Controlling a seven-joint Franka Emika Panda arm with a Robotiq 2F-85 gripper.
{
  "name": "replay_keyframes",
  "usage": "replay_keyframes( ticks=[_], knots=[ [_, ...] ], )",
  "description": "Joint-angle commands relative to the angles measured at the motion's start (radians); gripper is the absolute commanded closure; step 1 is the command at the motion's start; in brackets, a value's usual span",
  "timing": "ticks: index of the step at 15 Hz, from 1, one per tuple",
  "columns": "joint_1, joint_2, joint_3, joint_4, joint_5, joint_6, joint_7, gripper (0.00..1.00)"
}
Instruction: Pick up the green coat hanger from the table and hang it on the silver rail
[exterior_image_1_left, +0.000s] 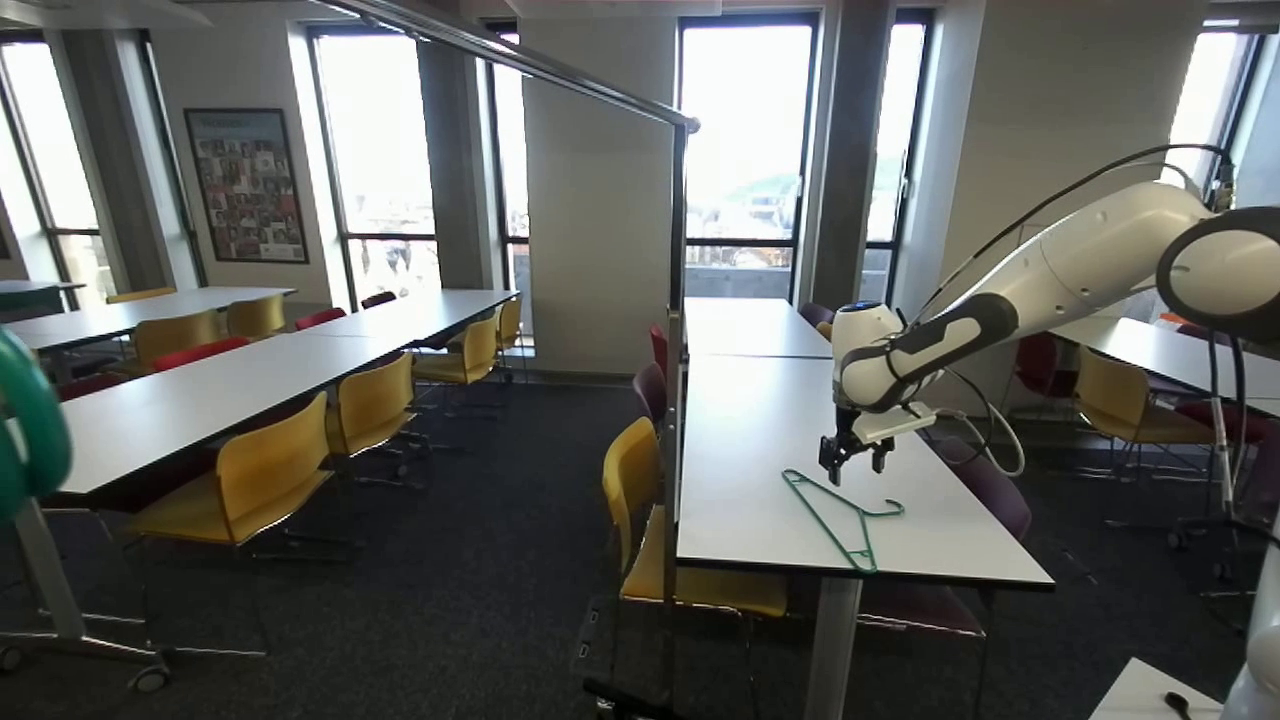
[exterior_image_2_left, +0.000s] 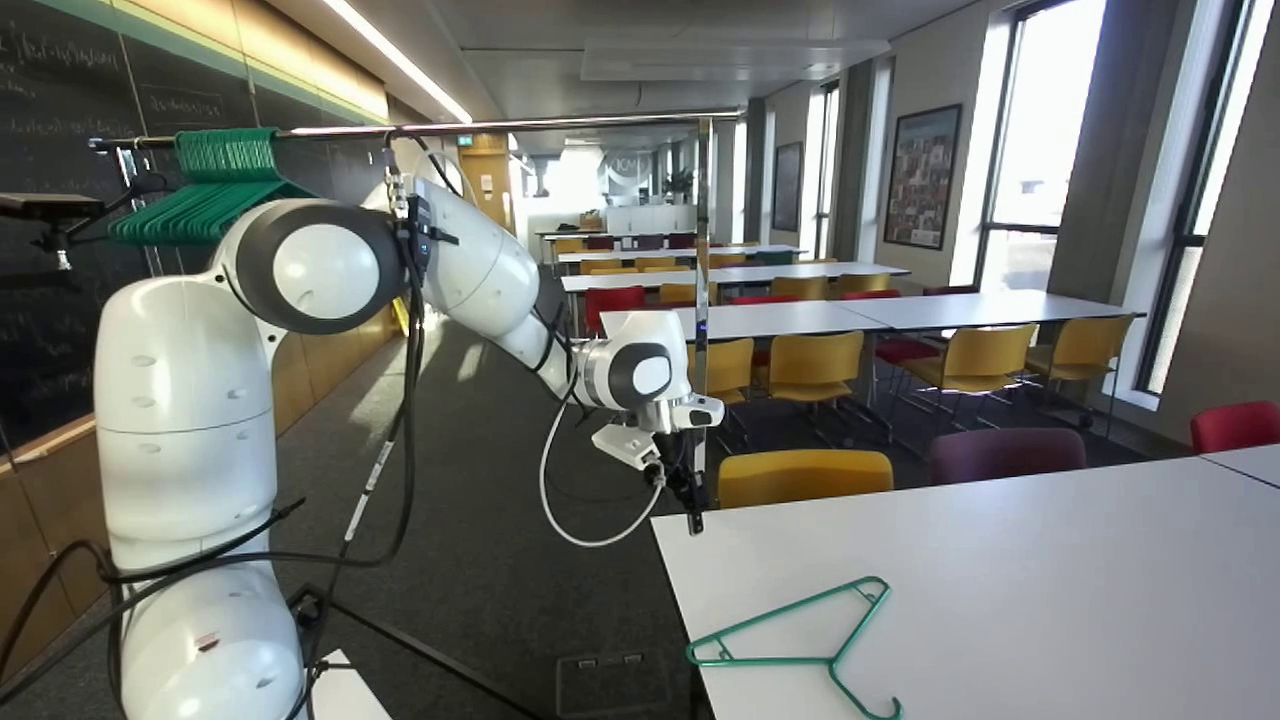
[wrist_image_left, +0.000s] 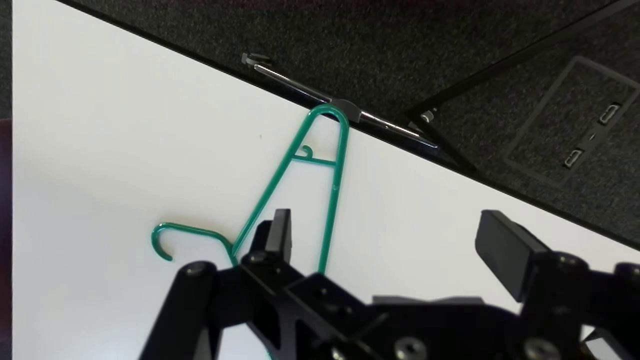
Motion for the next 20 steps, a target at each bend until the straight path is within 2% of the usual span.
replay_keyframes(
  ticks=[1,12,17,20],
  knots=[
    [0.015,-0.001,-0.013,0.001,0.003,-0.001,-0.003,0.0],
    [0.013,0.032,-0.02,0.03,0.002,0.004,0.008,0.0],
    [0.005,0.134,-0.04,0.134,0.039,-0.03,0.008,0.0],
    [-0.003,0.206,-0.05,0.203,0.093,0.007,0.004,0.0]
  ],
)
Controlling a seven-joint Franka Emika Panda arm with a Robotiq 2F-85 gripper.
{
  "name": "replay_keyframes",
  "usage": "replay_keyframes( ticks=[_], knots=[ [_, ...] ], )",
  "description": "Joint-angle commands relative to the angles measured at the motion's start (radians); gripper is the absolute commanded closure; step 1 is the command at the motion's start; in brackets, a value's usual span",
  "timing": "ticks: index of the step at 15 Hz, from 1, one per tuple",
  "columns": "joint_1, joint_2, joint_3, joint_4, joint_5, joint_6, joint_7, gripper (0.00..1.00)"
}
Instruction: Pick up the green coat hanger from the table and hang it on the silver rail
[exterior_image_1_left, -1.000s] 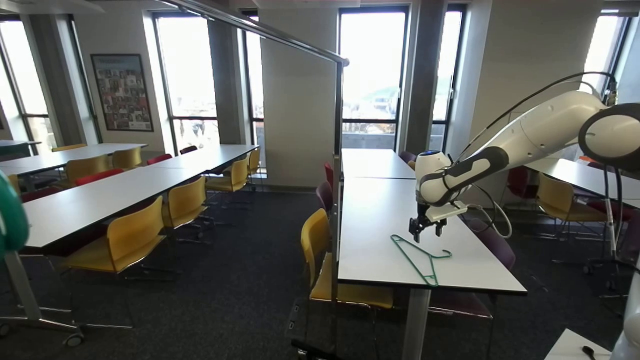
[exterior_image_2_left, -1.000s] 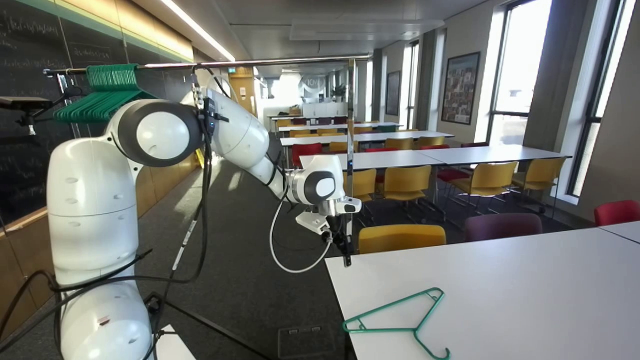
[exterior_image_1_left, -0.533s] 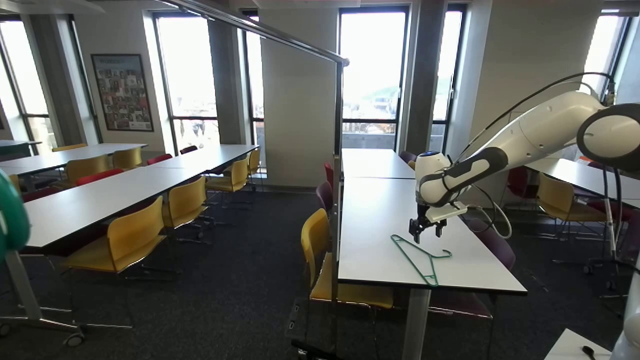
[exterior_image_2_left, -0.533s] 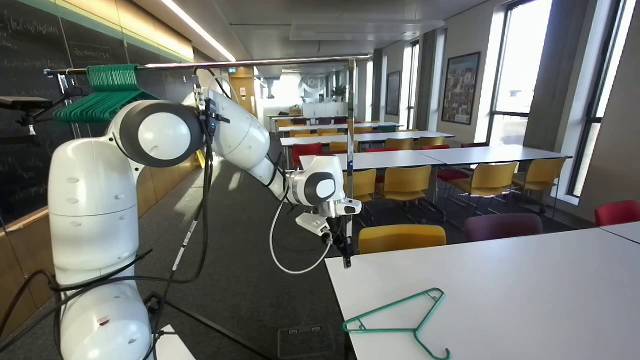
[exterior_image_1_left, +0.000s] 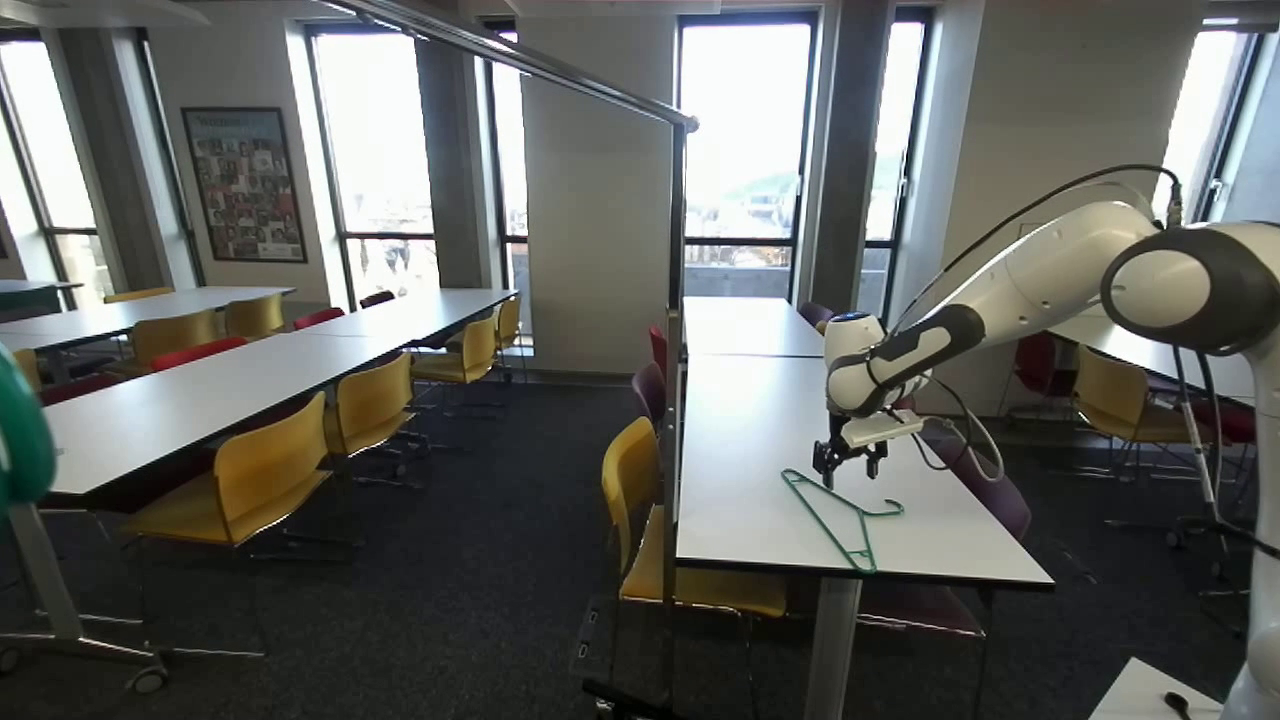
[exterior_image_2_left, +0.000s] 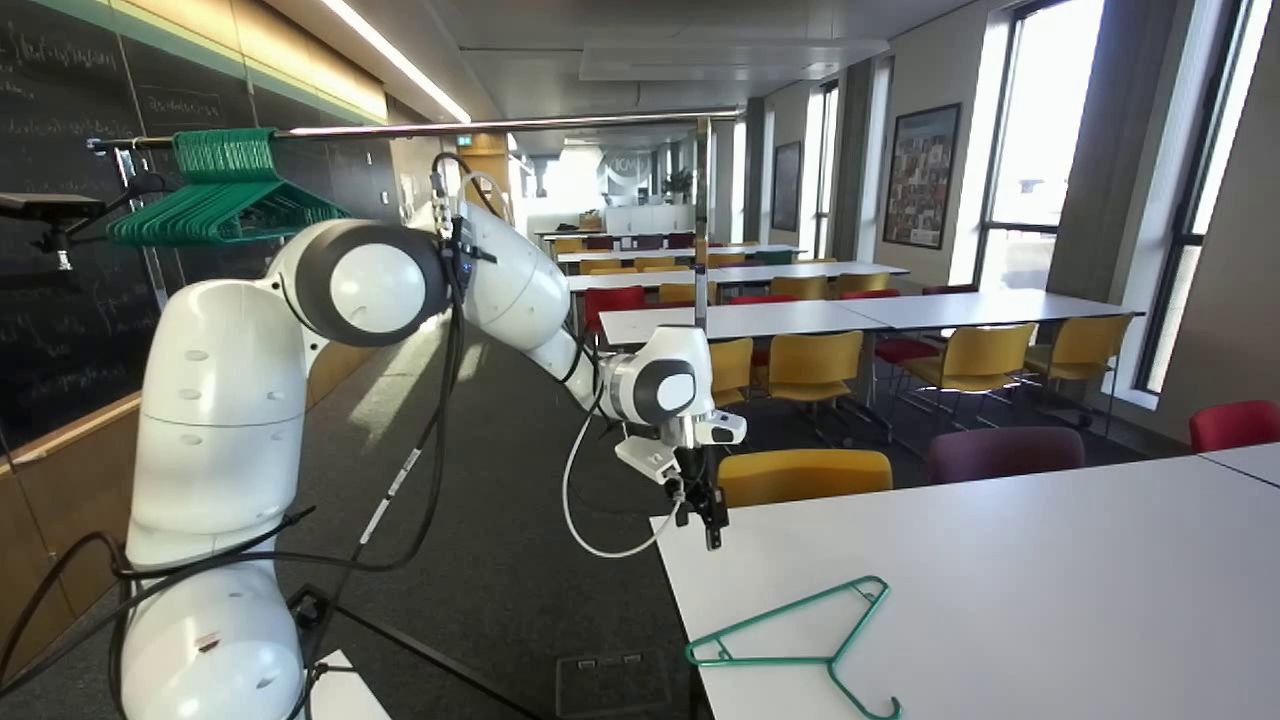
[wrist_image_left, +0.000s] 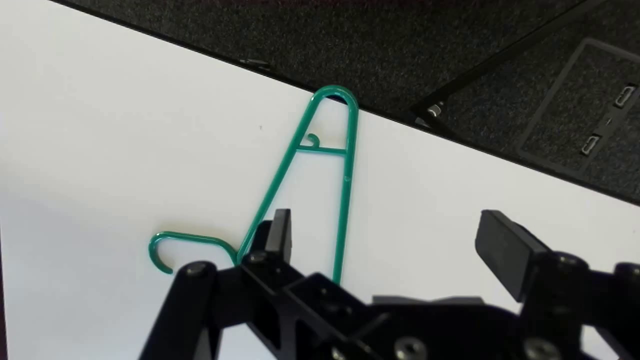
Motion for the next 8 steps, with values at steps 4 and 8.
replay_keyframes(
  ticks=[4,8],
  knots=[
    [-0.014,0.195,-0.029,0.228,0.11,0.013,0.001,0.0],
    [-0.025,0.32,-0.057,0.369,0.123,-0.005,0.007,0.0]
  ],
)
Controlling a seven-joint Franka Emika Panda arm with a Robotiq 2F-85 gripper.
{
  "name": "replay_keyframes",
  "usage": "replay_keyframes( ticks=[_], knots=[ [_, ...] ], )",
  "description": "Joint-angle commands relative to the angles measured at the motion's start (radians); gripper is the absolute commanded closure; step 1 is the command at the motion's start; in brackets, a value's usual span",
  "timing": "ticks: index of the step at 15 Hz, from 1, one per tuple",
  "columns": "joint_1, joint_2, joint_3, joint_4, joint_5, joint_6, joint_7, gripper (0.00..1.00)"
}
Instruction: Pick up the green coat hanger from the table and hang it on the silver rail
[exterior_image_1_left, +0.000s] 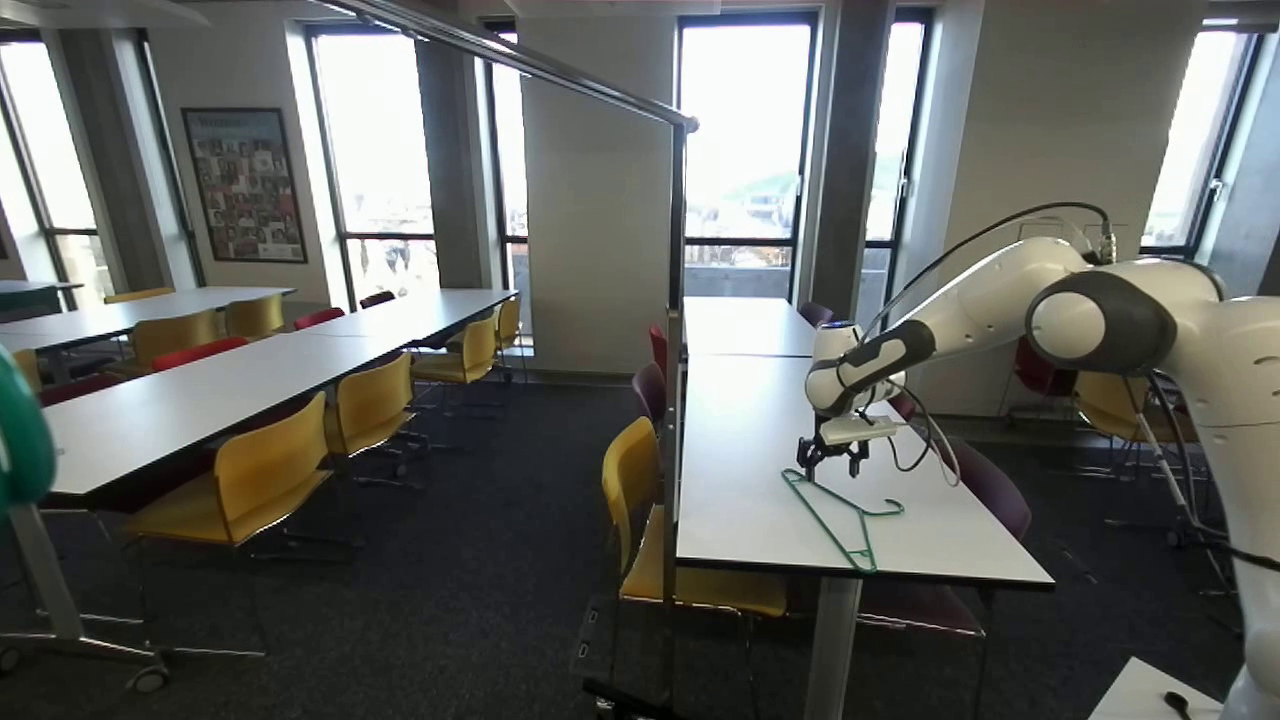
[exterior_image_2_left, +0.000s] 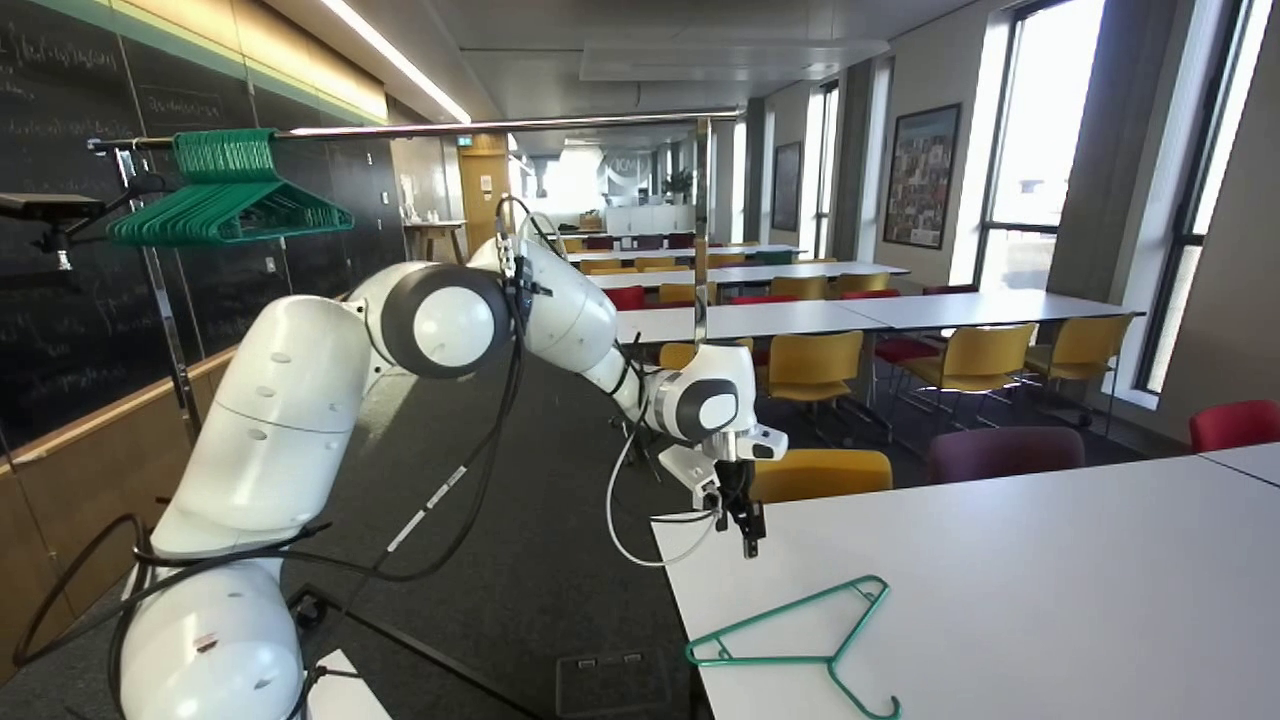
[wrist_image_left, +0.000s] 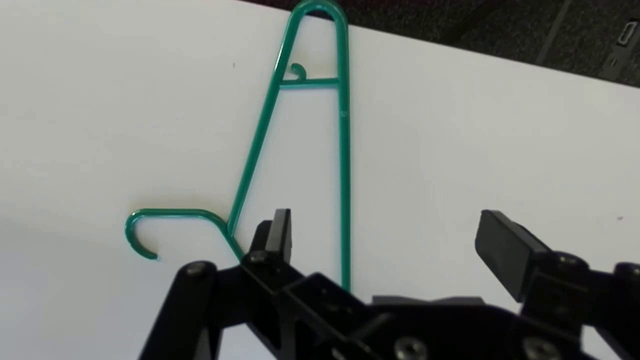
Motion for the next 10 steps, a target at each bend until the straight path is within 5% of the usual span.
replay_keyframes(
  ticks=[1,10],
  knots=[
    [-0.015,0.125,-0.021,0.157,0.028,-0.014,0.007,0.0],
    [-0.063,0.306,-0.012,0.399,0.112,-0.063,-0.021,0.0]
  ],
)
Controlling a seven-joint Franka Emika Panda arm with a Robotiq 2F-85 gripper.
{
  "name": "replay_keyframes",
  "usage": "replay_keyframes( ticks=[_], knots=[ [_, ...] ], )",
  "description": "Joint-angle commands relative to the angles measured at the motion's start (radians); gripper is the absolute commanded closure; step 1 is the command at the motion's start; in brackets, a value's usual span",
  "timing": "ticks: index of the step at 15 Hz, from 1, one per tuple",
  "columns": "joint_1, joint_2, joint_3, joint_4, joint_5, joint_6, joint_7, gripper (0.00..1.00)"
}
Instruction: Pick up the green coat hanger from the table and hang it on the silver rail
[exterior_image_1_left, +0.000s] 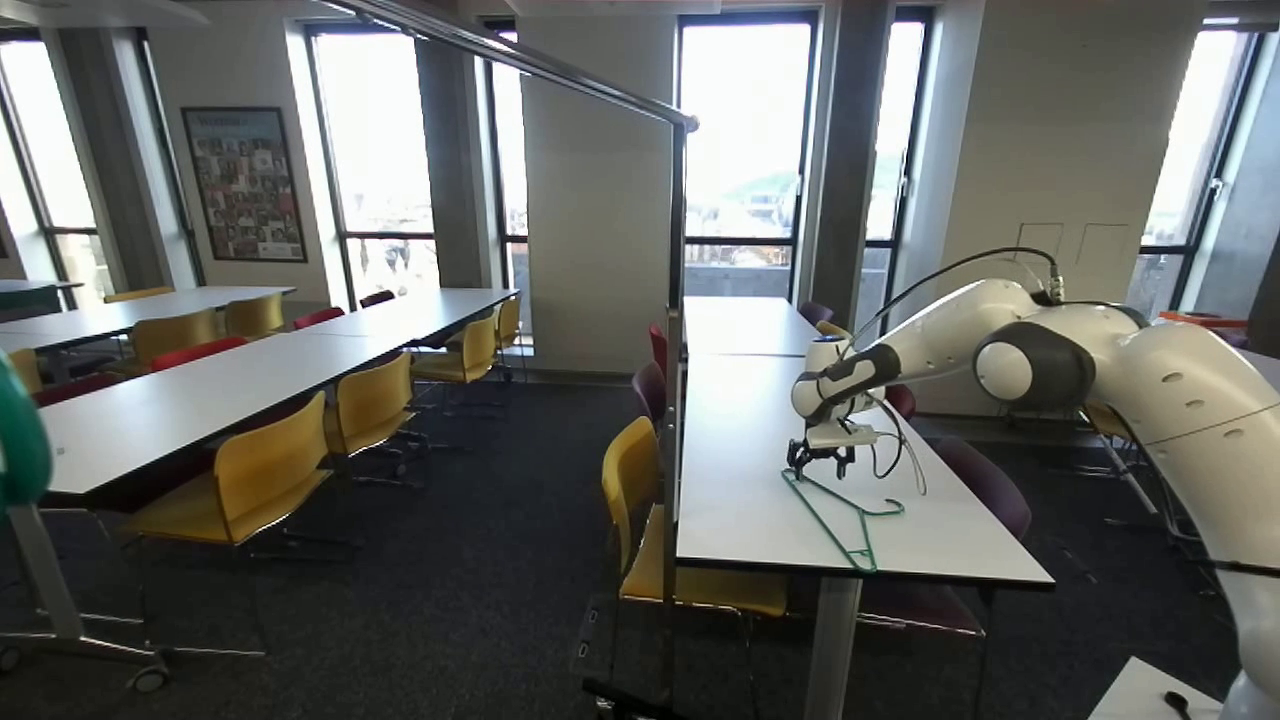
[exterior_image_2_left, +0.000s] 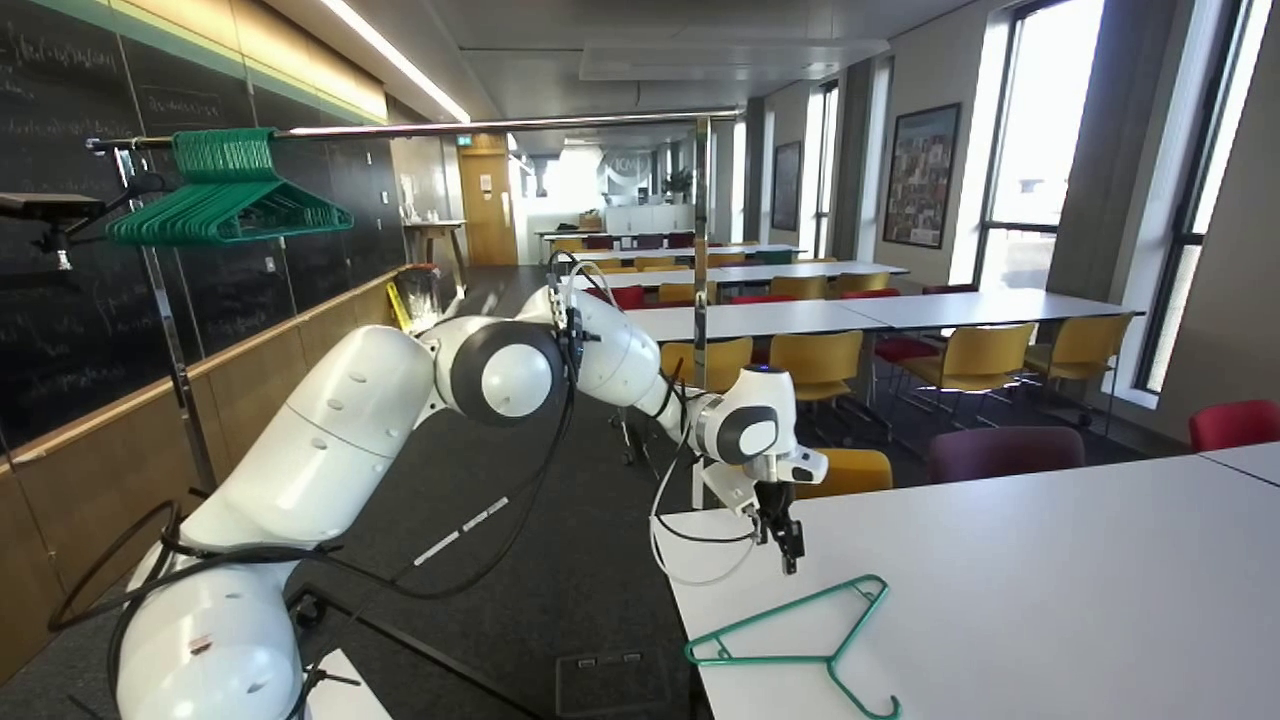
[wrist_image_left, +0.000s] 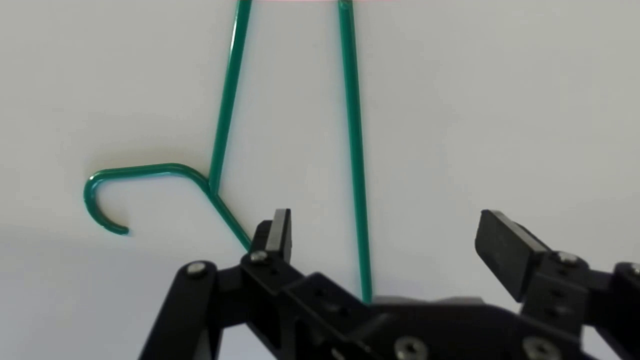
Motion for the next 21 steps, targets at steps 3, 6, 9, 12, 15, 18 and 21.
replay_keyframes(
  ticks=[3,6,9,12,15,18,21],
  knots=[
    [-0.031,0.105,0.006,0.169,0.033,-0.073,-0.014,0.0],
    [-0.036,0.154,-0.001,0.217,0.025,-0.094,-0.008,0.0],
    [-0.038,0.19,-0.013,0.244,0.022,-0.115,0.016,0.0],
    [-0.03,0.186,-0.014,0.209,0.015,-0.08,0.002,0.0],
    [-0.031,0.189,-0.015,0.216,0.015,-0.082,0.003,0.0],
    [-0.031,0.189,-0.015,0.22,0.015,-0.084,0.003,0.0],
    [-0.019,0.201,-0.019,0.223,0.008,-0.076,0.012,0.0]
  ],
)
